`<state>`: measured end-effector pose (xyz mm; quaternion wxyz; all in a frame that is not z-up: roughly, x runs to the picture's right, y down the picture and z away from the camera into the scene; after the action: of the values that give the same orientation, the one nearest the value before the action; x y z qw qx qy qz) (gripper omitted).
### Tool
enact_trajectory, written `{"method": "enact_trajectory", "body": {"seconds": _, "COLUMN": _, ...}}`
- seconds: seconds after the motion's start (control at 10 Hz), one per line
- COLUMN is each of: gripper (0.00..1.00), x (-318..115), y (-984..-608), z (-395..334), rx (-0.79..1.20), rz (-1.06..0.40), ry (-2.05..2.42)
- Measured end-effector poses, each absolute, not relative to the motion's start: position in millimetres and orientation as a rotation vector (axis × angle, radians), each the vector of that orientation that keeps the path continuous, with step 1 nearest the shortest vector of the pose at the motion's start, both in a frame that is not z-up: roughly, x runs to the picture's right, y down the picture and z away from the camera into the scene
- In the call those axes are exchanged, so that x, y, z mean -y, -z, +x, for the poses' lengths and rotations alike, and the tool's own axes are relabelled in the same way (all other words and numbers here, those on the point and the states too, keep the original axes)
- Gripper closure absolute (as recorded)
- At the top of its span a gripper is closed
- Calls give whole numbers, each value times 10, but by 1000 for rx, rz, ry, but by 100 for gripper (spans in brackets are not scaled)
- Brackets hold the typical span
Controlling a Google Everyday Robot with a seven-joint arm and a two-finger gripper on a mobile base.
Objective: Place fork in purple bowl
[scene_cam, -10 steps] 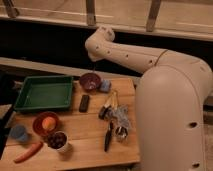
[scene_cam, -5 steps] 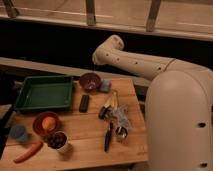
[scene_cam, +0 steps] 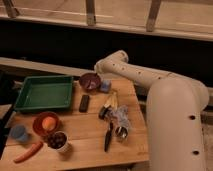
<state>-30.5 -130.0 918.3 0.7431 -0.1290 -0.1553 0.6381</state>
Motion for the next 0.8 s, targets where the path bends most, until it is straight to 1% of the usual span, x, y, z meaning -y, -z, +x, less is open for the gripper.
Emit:
{"method": "enact_trajectory", "body": {"seconds": 0.1, "gripper": 77, "x": 1289, "y": -9204, "z": -306, "rx": 354, "rz": -291, "ry": -1404}}
{"method": "enact_trajectory", "body": {"seconds": 0.2, "gripper": 72, "x": 1284, "y": -9211, "z": -278, "rx": 357, "rz": -292, "ry": -1410}}
{"method": "enact_trajectory", "body": {"seconds": 0.8, "gripper": 71, "x": 1287, "y": -9209, "z": -290, "rx": 358, "rz": -292, "ry": -1409}}
